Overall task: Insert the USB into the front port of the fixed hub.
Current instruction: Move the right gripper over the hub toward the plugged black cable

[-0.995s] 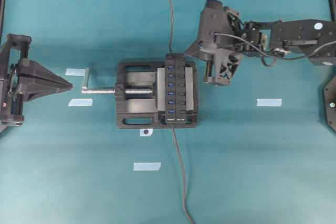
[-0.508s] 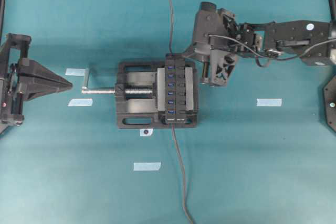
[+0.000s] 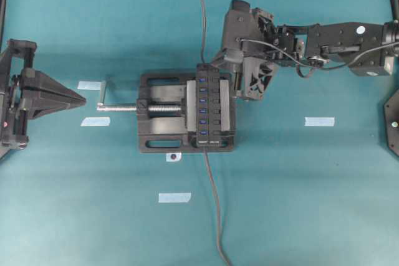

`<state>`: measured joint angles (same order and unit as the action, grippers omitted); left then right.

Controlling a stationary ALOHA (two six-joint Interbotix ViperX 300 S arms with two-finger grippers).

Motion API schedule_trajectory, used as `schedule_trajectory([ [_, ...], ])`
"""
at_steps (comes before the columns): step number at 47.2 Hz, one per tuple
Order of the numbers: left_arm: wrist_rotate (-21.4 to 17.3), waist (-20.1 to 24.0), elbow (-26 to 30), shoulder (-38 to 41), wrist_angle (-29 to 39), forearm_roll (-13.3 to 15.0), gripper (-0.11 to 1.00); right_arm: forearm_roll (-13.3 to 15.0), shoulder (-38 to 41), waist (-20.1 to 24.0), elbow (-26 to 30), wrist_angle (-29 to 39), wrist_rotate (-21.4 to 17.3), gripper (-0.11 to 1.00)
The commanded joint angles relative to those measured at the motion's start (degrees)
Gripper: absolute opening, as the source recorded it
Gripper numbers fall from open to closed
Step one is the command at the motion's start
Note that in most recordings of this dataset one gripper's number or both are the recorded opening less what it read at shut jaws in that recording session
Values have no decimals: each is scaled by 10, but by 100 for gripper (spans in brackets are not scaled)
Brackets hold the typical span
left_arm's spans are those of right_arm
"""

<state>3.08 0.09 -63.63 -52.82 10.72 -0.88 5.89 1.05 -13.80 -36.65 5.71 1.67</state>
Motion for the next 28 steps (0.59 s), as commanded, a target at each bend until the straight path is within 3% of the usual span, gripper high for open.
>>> schedule_trajectory([
  [1, -1, 2, 9, 1, -5, -2, 0, 1, -9, -1, 13, -3, 6, 19],
  [13, -1, 2, 9, -4, -5, -2, 0, 1, -5, 6, 14, -5, 7, 77],
  [28, -1, 2, 10, -7, -5, -2, 0, 1, 6, 6, 30, -9, 8, 78],
])
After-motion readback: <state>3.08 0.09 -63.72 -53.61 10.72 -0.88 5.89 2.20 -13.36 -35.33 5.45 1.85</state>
